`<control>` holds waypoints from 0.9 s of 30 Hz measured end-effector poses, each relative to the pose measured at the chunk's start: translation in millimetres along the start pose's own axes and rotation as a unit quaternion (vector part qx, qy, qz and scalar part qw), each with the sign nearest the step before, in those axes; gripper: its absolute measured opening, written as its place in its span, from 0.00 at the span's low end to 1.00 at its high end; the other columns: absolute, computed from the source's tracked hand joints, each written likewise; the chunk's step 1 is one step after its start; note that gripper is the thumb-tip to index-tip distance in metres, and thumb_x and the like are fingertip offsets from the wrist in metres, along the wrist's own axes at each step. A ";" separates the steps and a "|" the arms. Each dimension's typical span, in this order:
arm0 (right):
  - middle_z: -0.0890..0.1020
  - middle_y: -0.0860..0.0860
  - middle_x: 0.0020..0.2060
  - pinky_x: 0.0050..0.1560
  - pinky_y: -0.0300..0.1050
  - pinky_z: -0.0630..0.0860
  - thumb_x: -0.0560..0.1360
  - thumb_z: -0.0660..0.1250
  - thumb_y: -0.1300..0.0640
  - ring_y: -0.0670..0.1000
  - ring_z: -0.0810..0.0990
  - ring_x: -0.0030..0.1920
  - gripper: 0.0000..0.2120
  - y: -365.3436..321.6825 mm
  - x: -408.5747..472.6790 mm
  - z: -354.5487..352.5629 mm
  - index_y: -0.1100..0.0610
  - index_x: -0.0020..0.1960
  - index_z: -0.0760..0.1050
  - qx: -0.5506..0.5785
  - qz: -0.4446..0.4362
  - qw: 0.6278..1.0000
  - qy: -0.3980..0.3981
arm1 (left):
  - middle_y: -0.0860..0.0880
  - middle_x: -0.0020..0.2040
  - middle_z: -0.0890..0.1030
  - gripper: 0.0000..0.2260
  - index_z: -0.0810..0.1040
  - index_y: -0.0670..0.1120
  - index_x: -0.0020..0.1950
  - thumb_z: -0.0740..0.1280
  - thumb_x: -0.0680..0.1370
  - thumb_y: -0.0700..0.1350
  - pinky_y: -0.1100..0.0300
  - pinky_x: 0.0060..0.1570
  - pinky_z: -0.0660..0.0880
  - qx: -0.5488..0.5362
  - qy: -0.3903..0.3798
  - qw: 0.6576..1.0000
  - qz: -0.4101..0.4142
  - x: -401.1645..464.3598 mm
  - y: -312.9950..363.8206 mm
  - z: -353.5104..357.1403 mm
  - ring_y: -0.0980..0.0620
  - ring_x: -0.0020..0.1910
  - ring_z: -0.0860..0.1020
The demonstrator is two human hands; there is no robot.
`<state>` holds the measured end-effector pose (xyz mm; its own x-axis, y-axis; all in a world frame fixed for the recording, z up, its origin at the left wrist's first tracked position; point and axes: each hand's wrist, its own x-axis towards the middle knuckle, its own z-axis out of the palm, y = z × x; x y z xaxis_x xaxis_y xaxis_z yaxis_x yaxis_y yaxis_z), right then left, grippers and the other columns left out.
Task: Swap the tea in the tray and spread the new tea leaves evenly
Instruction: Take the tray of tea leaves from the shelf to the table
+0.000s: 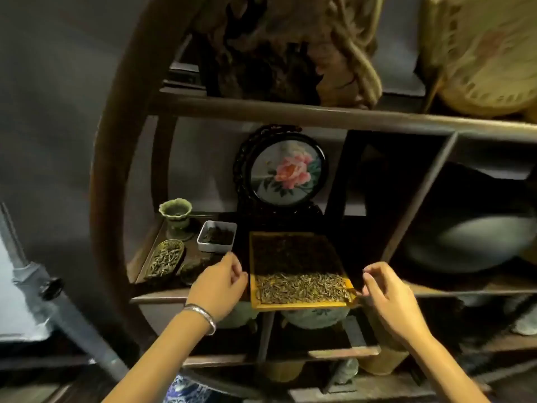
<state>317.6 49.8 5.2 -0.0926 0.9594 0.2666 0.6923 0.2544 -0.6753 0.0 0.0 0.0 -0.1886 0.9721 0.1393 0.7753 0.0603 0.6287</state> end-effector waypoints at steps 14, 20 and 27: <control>0.82 0.51 0.30 0.30 0.40 0.79 0.82 0.51 0.51 0.46 0.83 0.30 0.14 62.3 11.5 54.1 0.50 0.61 0.71 0.090 0.083 0.985 -0.118 | 0.54 0.27 0.83 0.12 0.75 0.53 0.41 0.56 0.80 0.53 0.58 0.37 0.77 -0.123 0.013 0.969 -0.214 -16.7 2.8 79.2 0.59 0.28 0.81; 0.83 0.55 0.31 0.26 0.42 0.79 0.82 0.53 0.54 0.54 0.82 0.28 0.10 49.5 11.0 59.3 0.50 0.57 0.72 0.254 0.180 0.945 -0.104 | 0.48 0.28 0.83 0.12 0.76 0.51 0.45 0.55 0.81 0.52 0.51 0.39 0.80 -0.212 0.010 0.943 -0.256 -10.7 2.5 86.9 0.51 0.29 0.83; 0.83 0.56 0.34 0.29 0.51 0.80 0.82 0.55 0.56 0.55 0.81 0.28 0.10 48.0 8.4 58.2 0.50 0.51 0.75 0.250 0.180 0.946 -0.103 | 0.46 0.30 0.84 0.13 0.78 0.47 0.46 0.56 0.81 0.49 0.46 0.41 0.81 -0.233 0.003 0.945 -0.231 -19.8 -6.2 82.8 0.47 0.30 0.83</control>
<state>308.4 77.2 -65.0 -0.0878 0.9852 -0.1474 0.2848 -0.1170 -0.9514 48.8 -0.9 -70.1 -0.4453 0.8657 -0.2288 0.2599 0.3695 0.8922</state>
